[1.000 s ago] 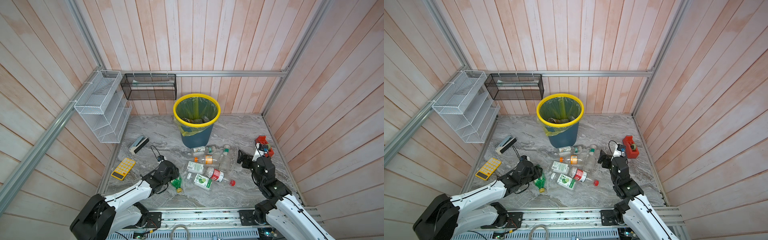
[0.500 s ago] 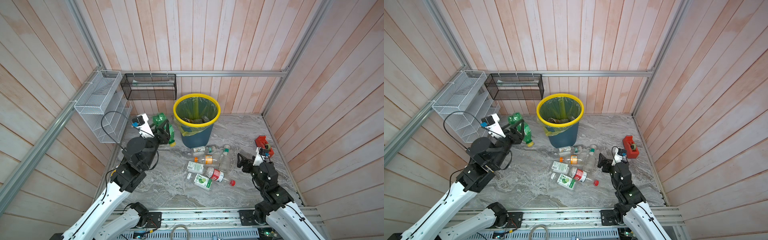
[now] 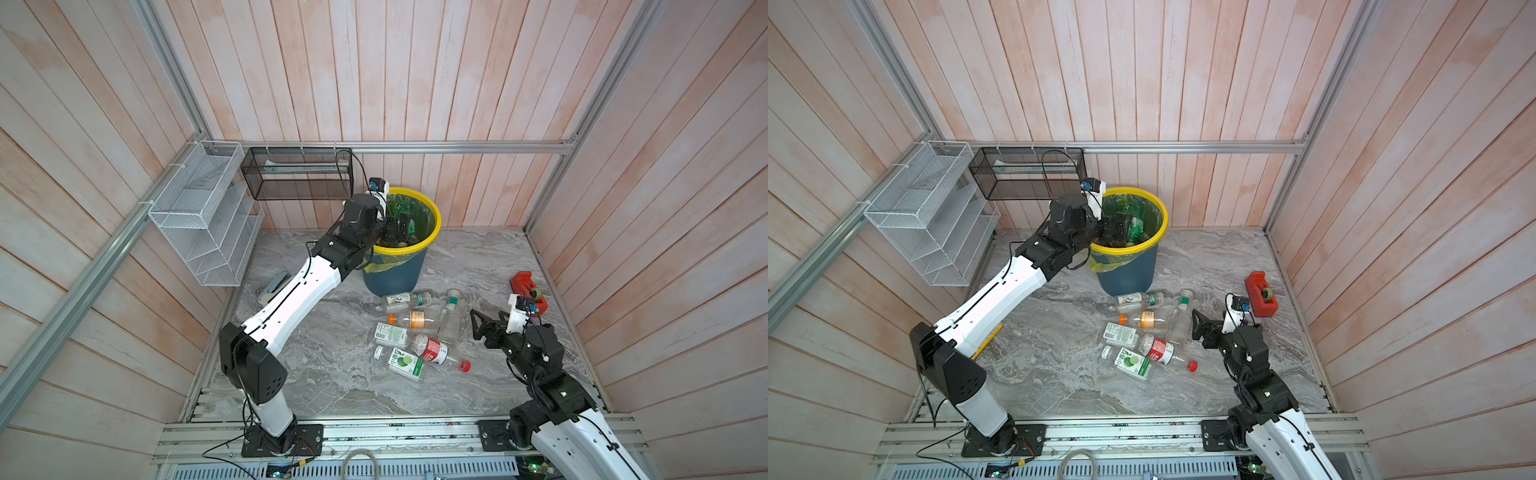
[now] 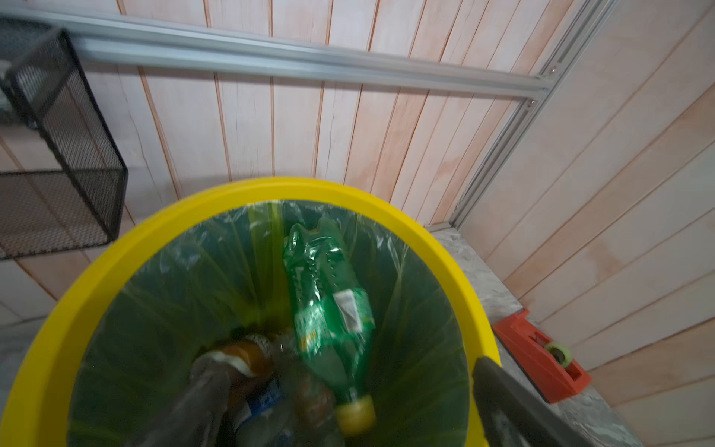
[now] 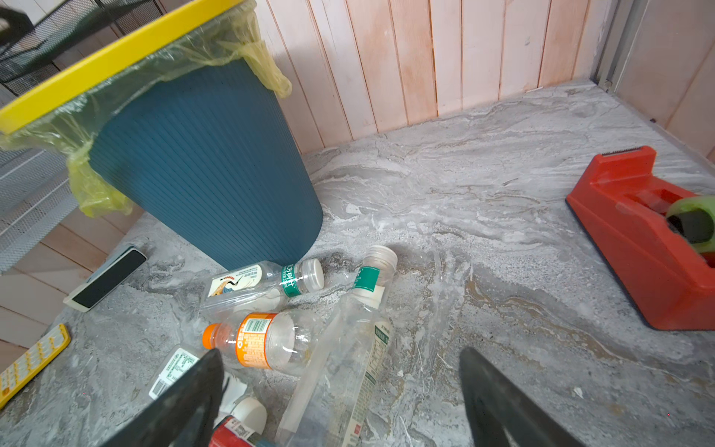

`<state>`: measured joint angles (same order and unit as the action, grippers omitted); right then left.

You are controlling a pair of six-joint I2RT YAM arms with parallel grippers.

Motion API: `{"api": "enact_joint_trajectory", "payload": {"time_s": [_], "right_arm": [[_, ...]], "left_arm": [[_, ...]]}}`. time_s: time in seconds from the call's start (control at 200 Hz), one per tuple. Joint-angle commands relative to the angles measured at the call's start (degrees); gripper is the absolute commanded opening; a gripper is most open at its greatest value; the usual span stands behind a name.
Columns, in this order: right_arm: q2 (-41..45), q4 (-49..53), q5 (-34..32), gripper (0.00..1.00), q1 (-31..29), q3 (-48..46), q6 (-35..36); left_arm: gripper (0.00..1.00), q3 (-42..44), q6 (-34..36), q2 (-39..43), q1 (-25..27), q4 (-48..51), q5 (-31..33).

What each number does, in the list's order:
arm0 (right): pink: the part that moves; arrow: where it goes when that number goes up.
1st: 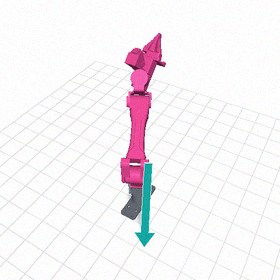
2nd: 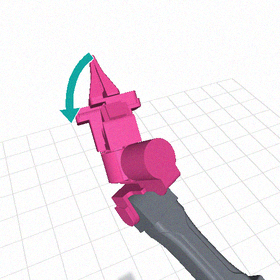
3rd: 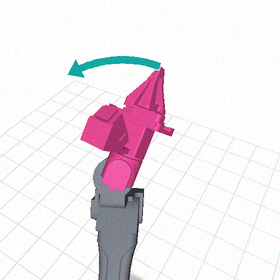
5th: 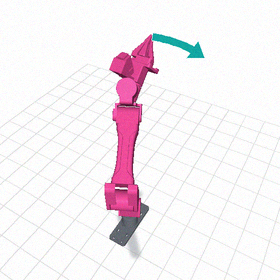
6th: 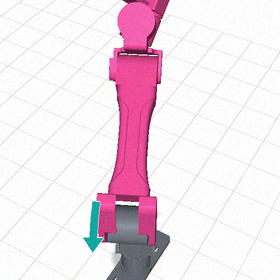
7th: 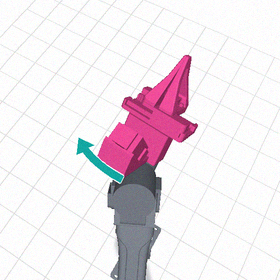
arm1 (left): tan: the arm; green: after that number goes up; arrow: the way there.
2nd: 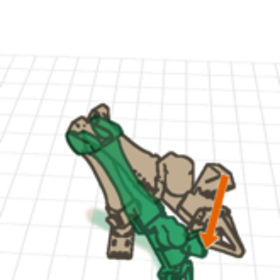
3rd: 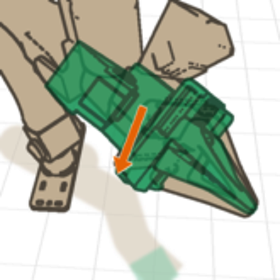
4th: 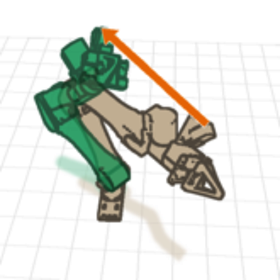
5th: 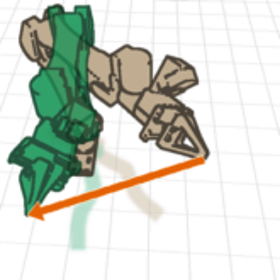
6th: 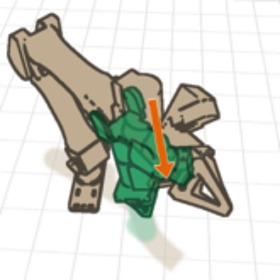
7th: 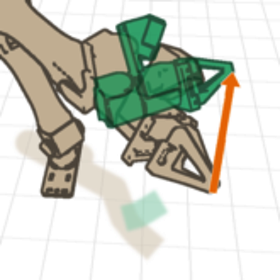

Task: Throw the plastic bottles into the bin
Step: 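Carry the green bottle over the bin and open the left gripper, then withdraw the left gripper while the right gripper reaches the lime-labelled bottle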

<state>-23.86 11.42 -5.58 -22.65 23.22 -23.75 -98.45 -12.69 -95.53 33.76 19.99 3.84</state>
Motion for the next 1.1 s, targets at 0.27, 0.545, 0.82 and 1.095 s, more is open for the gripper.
{"api": "enact_joint_trajectory", "payload": {"time_s": [0.27, 0.545, 0.82, 1.095], "right_arm": [[-3.75, 1.78, 1.9, 0.95, 0.24, 1.56, 0.01], [-9.37, 2.23, 5.95, 0.92, -0.33, 0.65, -1.42], [-11.03, 0.8, 4.46, 0.93, -8.95, -1.32, -3.18], [-16.49, 1.09, -2.07, 0.96, -22.51, 0.88, -5.16]], "left_arm": [[1.0, 15.88, 2.11, 19.52, 1.89, -9.72, 4.73], [1.0, 30.63, -0.11, 26.78, 3.94, -9.49, 8.77], [1.0, 44.96, -7.81, 32.99, 3.73, -9.56, 10.58], [1.0, 53.94, -16.33, 35.43, 1.22, -7.58, 10.09]]}}
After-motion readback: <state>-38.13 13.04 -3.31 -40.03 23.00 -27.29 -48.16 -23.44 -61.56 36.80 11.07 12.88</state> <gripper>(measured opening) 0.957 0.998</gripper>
